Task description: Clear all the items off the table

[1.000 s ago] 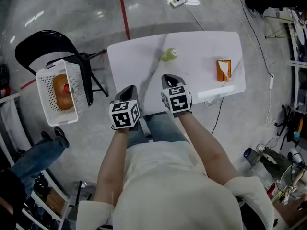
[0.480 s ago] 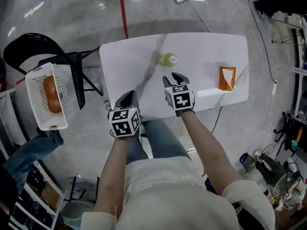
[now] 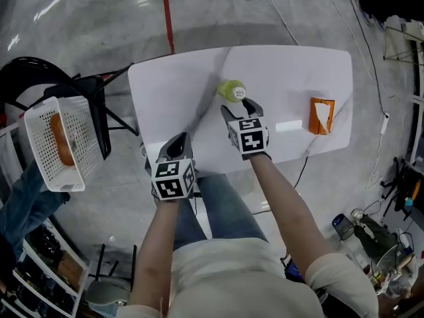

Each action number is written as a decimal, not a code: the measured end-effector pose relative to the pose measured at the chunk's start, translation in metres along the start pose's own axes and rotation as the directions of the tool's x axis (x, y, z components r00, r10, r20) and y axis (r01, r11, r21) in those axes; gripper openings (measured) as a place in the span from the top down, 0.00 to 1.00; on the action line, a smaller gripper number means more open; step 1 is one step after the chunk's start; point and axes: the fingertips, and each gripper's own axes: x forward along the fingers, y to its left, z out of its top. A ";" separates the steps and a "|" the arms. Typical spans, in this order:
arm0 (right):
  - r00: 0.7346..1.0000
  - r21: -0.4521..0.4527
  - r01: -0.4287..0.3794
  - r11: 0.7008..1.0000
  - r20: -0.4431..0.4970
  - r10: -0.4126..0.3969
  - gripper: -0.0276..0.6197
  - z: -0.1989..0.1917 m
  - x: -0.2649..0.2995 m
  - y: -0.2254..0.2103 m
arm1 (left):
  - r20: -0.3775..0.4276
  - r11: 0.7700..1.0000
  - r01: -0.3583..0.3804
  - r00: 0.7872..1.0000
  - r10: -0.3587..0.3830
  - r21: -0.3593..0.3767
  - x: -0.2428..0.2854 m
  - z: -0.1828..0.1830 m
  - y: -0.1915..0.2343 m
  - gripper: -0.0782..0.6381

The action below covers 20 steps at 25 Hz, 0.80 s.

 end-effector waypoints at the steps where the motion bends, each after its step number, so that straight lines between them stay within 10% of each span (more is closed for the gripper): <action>1: 1.000 0.002 0.000 1.000 0.012 0.000 0.53 0.001 0.005 -0.003 | -0.008 1.000 -0.001 1.000 0.001 0.003 0.004 -0.002 0.000 0.88; 20: 0.982 -0.115 -0.059 0.992 0.173 0.078 0.47 0.032 0.046 -0.011 | -0.108 1.000 0.005 0.994 -0.005 0.000 0.039 -0.042 -0.009 0.88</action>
